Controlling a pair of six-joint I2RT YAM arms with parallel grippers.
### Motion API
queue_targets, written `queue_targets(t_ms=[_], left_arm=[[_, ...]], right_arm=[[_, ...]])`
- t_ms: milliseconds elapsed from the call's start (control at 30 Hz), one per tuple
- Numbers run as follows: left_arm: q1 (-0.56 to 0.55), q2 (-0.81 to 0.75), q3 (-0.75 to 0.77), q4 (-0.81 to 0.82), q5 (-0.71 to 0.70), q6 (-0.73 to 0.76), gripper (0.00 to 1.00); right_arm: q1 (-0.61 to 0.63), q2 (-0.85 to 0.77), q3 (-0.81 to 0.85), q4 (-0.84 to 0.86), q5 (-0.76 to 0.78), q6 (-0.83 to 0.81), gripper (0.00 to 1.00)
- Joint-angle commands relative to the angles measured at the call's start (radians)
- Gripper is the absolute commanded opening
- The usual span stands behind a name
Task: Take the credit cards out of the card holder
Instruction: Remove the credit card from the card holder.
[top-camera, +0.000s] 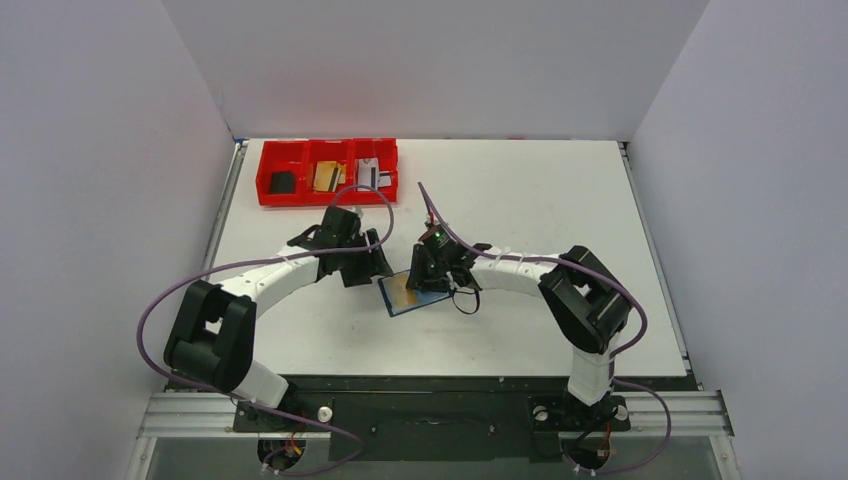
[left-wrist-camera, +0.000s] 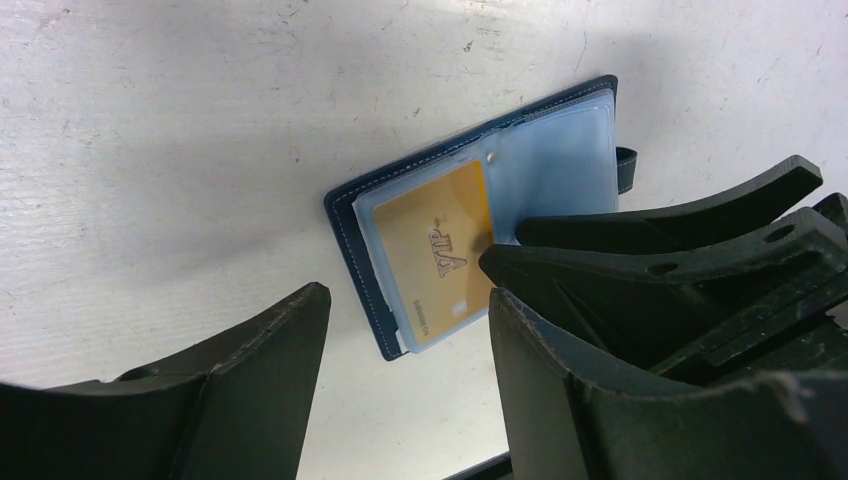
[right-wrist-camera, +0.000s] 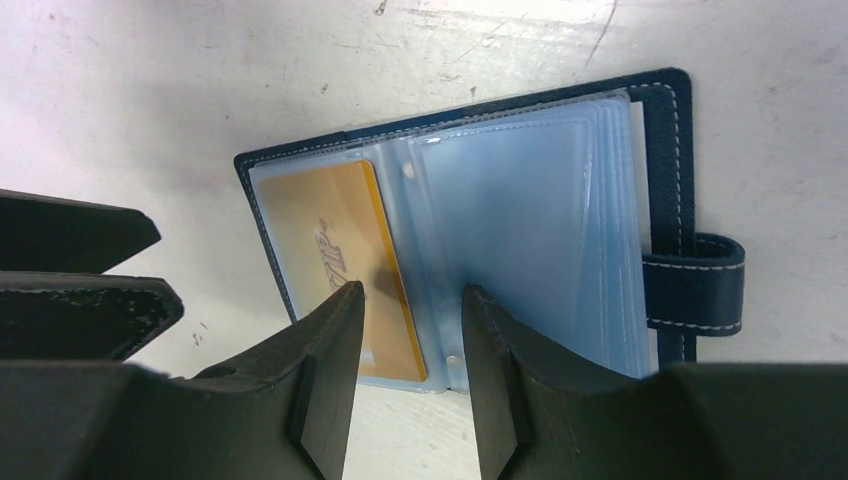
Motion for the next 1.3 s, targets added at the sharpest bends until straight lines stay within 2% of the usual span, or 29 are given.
queue_targets(t_ms=[0,233,300,500,600,1267], left_arm=[[0.005,-0.039,-0.005,0.013,0.02,0.03,0.57],[0.006,-0.015,0.006,0.005,0.028,0.043,0.56],[0.006,-0.007,0.008,0.007,0.027,0.043,0.51],[0.005,0.021,-0.006,0.039,0.034,0.03,0.27],[0.003,0.038,-0.017,0.059,0.043,0.023,0.2],[-0.024,0.143,-0.05,0.119,0.019,-0.008,0.11]], right_arm=[[0.022,-0.029,-0.04,0.039,-0.032,0.077,0.38],[0.015,-0.052,-0.05,0.066,-0.051,0.114,0.38],[0.013,-0.069,-0.046,0.065,-0.053,0.114,0.37],[0.012,-0.09,-0.03,0.062,-0.062,0.1,0.33],[0.01,-0.09,-0.024,0.061,-0.064,0.097,0.32],[-0.021,0.005,-0.036,0.112,-0.129,0.09,0.25]])
